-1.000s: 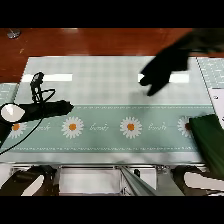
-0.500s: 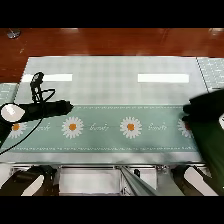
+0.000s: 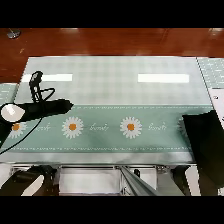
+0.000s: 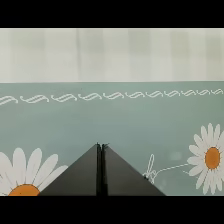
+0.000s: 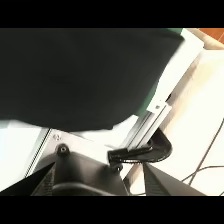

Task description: Fold the shirts.

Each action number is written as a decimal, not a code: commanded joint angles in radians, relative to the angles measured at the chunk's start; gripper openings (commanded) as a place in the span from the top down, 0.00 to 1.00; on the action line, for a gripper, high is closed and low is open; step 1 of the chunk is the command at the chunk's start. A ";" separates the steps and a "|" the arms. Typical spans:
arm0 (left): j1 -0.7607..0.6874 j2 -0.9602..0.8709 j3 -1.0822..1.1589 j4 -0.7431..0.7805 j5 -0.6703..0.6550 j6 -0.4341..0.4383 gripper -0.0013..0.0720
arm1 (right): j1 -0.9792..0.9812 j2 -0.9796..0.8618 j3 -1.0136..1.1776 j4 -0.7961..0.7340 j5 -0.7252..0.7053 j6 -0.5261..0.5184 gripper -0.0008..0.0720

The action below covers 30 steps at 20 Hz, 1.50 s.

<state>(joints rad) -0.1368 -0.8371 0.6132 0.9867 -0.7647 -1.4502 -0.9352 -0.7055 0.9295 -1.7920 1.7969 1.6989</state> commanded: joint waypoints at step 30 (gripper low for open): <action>0.003 -0.447 0.631 0.409 -0.351 -0.160 0.94 | 1.068 -0.810 0.412 0.370 -0.587 -0.088 0.94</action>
<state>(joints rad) -0.1398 -1.2800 1.2480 1.3880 -1.1099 -1.6051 0.1310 -1.5127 1.3457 -1.4166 1.2106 1.6066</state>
